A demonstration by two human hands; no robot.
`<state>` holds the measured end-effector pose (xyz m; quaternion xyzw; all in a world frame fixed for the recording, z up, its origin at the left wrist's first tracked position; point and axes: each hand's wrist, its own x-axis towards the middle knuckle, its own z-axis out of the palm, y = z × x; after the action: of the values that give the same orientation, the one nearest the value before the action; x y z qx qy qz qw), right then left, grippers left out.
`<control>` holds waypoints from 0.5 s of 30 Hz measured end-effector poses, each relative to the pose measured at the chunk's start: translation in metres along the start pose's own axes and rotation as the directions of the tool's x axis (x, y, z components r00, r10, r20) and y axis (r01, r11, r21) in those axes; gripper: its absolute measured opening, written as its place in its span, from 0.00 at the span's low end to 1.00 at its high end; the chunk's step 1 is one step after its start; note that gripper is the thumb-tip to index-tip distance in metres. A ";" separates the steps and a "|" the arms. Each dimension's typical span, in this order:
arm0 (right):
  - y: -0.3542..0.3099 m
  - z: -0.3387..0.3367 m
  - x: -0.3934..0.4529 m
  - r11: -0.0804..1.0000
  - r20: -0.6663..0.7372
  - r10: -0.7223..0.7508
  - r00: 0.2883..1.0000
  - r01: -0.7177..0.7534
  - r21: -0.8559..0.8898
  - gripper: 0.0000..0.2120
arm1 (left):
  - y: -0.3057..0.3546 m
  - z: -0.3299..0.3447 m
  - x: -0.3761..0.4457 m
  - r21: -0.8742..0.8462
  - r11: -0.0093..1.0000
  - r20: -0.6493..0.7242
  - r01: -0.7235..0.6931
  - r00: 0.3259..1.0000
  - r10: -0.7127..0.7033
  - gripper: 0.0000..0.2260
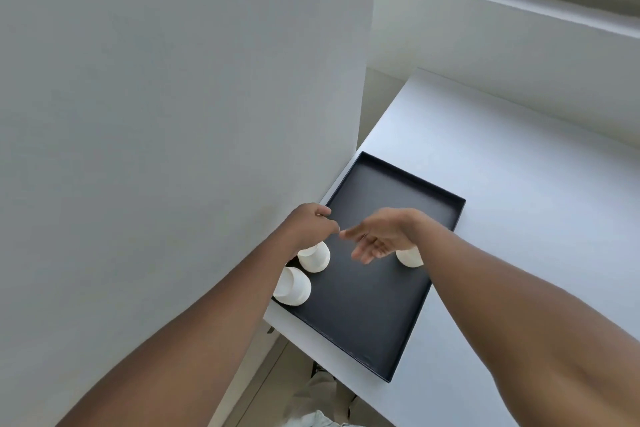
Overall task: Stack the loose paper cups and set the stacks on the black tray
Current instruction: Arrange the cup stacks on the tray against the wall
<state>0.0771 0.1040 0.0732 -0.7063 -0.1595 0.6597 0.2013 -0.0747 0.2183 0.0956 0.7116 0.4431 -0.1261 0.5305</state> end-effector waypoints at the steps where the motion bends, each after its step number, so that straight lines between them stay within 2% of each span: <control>1: 0.000 -0.008 -0.004 1.000 -0.033 -0.016 0.999 0.017 0.009 0.32 | 0.004 0.004 0.001 0.009 1.000 0.014 -0.002 1.000 0.002 0.25; 9: 0.023 -0.071 -0.036 0.982 -0.308 -0.084 0.948 0.131 0.134 0.24 | 0.028 0.053 0.017 0.144 0.989 0.150 -0.031 0.989 0.009 0.26; 12: 0.040 -0.086 -0.044 0.961 -0.450 -0.083 0.889 0.191 0.200 0.24 | 0.031 0.072 0.023 0.120 0.992 0.178 -0.025 0.984 0.003 0.27; 15: 0.060 -0.092 -0.047 0.939 -0.531 -0.079 0.843 0.241 0.244 0.27 | 0.032 0.093 0.030 0.062 0.998 0.209 0.013 0.977 -0.026 0.28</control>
<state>0.1626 0.0222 0.0889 -0.8013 -0.0567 0.4443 0.3966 -0.0054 0.1508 0.0590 0.7058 0.3874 -0.2191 0.5512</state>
